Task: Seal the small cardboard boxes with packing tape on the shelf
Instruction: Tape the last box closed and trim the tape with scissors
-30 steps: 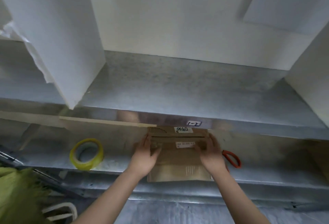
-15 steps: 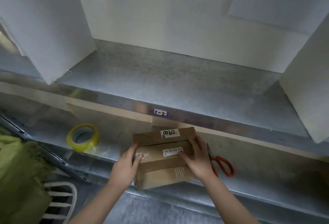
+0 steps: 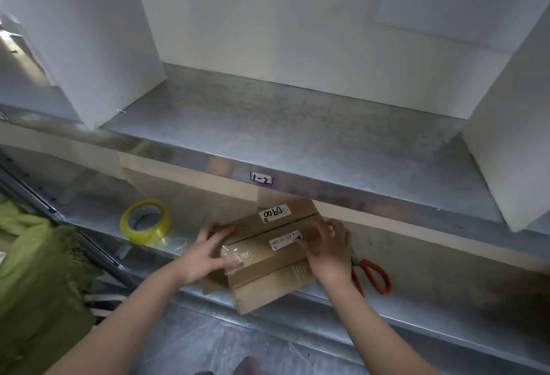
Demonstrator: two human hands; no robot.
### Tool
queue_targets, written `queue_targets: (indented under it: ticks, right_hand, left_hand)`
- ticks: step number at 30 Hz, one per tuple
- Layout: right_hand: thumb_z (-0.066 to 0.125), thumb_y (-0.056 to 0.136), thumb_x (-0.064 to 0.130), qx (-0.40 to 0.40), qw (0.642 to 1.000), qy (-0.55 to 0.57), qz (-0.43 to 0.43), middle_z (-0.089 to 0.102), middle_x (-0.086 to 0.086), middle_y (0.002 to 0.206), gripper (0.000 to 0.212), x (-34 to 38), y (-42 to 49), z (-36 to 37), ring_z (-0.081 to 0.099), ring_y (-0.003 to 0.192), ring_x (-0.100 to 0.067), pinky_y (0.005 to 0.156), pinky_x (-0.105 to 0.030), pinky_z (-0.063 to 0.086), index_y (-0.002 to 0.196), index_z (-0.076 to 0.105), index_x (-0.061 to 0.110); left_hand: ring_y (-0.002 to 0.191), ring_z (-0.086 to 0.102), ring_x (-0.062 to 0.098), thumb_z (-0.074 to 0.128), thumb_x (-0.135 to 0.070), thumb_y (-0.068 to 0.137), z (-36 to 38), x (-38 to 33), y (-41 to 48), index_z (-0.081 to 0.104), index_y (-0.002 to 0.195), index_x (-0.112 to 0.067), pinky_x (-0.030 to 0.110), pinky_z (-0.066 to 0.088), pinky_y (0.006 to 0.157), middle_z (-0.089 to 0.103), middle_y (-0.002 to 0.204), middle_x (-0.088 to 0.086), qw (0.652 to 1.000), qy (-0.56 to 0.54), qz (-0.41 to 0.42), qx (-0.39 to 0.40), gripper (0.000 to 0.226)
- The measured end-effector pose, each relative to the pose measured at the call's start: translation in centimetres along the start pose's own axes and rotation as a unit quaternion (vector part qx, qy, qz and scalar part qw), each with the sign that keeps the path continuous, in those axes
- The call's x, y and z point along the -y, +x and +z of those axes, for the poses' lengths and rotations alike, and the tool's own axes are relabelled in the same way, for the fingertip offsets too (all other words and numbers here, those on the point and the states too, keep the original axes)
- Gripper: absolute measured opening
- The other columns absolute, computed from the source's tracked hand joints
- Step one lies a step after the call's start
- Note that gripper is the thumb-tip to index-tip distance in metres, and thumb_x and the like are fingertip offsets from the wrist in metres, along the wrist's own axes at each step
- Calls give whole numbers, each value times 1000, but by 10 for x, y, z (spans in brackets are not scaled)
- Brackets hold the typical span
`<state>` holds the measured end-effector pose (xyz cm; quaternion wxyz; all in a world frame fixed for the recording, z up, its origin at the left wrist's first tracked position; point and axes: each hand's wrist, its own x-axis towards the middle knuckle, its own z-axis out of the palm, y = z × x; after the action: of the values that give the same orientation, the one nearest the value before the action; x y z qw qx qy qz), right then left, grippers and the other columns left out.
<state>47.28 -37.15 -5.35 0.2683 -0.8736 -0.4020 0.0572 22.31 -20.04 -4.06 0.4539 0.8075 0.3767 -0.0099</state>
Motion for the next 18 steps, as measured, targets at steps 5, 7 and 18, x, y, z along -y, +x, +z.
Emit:
queue_targets:
  ticks: [5,7,18]
  right_hand:
    - [66,89,40,24,994,92,45,54,-3,119,36,15,-14,5,56,94,-16,70,-26,42,121,59,25]
    - [70,88,33,62,984,158,51,61,-1,111,48,26,-24,7,61,85,-11,72,-24,46,131,51,22]
    - [78,79,38,189,964,187,-17,23,-2,154,79,63,-61,18,28,142,-16,115,-21,22,145,38,24]
  left_hand:
    - [137,29,20,89,-51,53,4,-1,-19,29,146,-37,27,26,113,14,146,-1,997,78,13,-27,111]
    - [123,39,17,89,-56,47,25,-8,-28,33,139,-39,29,36,108,20,133,-7,995,69,14,-77,110]
    - [130,37,20,75,-62,67,73,-10,-46,28,138,-39,36,43,103,14,144,-9,979,121,77,-145,89]
